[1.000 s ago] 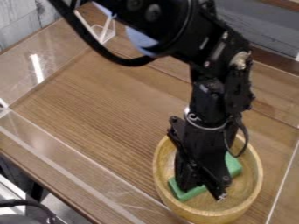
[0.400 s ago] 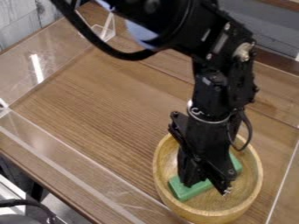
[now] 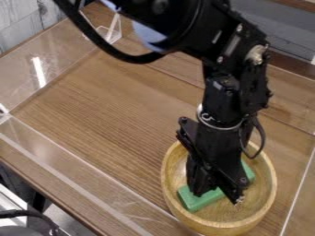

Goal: Remove the green block from inside the brown bowl and put it on the table

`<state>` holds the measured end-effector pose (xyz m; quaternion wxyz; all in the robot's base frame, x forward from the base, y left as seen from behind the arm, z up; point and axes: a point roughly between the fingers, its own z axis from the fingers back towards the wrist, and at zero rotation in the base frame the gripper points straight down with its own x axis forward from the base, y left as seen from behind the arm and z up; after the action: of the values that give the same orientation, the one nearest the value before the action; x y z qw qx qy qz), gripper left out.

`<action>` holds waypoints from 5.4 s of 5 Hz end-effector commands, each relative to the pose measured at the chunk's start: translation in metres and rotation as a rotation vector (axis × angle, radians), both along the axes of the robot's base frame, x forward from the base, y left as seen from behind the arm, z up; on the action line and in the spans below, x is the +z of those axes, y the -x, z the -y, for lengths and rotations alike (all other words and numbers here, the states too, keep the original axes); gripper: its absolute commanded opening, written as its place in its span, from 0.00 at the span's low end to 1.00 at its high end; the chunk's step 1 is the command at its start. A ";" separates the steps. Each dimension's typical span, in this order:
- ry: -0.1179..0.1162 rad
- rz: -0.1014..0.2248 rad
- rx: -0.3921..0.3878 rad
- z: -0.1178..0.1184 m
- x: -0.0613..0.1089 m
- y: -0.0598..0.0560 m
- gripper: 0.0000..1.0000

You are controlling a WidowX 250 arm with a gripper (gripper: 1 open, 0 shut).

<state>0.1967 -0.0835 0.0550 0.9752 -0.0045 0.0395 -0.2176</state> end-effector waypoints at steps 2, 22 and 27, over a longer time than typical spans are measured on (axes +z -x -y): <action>0.021 0.071 0.027 0.000 0.012 -0.011 1.00; 0.034 0.187 0.475 -0.169 0.052 -0.027 0.00; 0.024 0.189 0.468 -0.190 0.002 -0.044 1.00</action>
<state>0.2323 0.1000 0.0463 0.9992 -0.0164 -0.0345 0.0129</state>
